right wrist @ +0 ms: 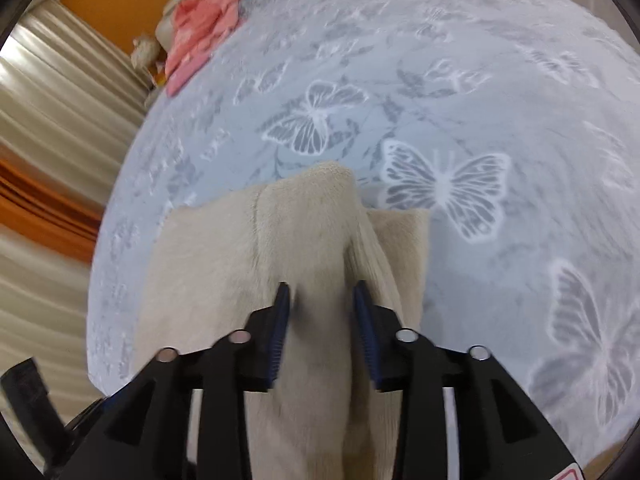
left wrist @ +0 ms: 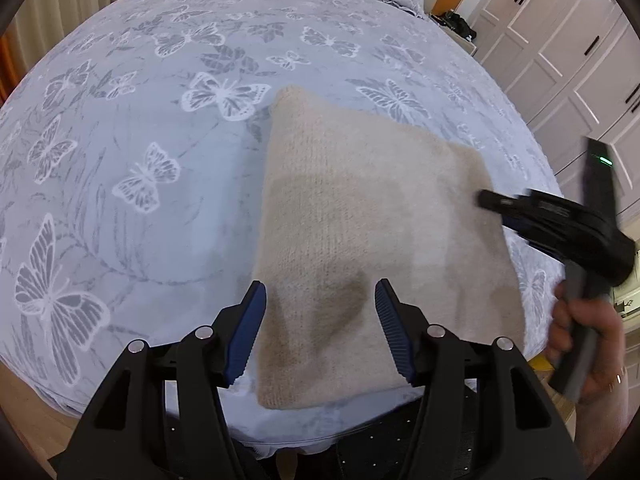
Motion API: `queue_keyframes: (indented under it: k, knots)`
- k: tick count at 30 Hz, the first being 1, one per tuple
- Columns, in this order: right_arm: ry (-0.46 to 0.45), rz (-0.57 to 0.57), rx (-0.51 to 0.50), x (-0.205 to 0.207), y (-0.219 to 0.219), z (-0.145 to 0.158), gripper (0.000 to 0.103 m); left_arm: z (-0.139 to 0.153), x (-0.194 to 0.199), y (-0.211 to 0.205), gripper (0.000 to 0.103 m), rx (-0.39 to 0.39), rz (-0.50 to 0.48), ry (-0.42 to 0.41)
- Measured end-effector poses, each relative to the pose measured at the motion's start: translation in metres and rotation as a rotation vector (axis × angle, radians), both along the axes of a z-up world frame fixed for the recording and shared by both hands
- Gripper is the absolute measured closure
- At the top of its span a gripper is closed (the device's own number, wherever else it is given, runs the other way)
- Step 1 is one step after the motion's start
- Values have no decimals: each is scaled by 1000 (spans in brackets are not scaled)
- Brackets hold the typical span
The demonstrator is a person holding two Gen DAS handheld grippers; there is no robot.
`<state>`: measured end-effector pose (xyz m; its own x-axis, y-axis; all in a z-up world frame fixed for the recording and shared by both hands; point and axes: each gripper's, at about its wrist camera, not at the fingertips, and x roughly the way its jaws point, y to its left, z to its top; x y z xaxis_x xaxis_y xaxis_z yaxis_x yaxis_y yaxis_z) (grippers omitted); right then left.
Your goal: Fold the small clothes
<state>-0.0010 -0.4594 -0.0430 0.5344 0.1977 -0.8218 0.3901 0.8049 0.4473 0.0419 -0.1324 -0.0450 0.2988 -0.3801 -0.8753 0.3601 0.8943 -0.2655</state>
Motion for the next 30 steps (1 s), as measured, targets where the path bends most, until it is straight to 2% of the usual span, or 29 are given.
queue_keyframes:
  k: [2,3,5,7,8,10,12,14,16,19,21,24,25,26,27,28,29,30]
  knots:
    - [-14,-18,-10,-24,7,9,47,-3,0,4,46,2,9,10]
    - [-15,-28,-16,-35,10,11,43,-3,0,7,38,-5,17,15]
    - [-4,-41,-13,-58,15,8,28,-3,2,18,31,-69,49,39]
    - [24,-37,4,-70,16,-4,25,-3,8,30,17,-166,81,88]
    - [44,-28,30,-74,15,-13,25,-6,16,39,15,-247,109,126]
    - [57,-27,76,-74,12,-22,25,-15,31,49,15,-295,166,181]
    - [50,-31,136,-69,8,-32,24,-25,44,53,15,-312,209,223]
    - [61,-27,151,-59,6,-41,19,-35,56,50,15,-303,220,253]
    - [73,-15,179,-51,6,-50,18,-44,63,40,14,-295,189,277]
    - [70,-44,281,-46,5,-66,14,-58,64,27,11,-299,161,318]
    - [42,-71,305,-47,5,-69,14,-68,64,18,10,-289,168,353]
    - [28,-83,301,-47,10,-70,13,-75,62,11,12,-317,178,386]
    - [25,-79,293,-48,12,-69,17,-75,61,8,17,-329,175,395]
    - [19,-64,284,-46,17,-68,36,-73,59,5,19,-315,180,391]
    - [22,-58,270,-46,22,-67,42,-69,57,3,29,-300,178,378]
    - [25,-59,252,-45,24,-64,53,-65,56,1,40,-284,174,361]
    - [7,-62,249,-46,25,-59,62,-58,53,0,45,-278,165,341]
    - [-11,-70,247,-49,25,-53,63,-51,51,-1,51,-277,159,322]
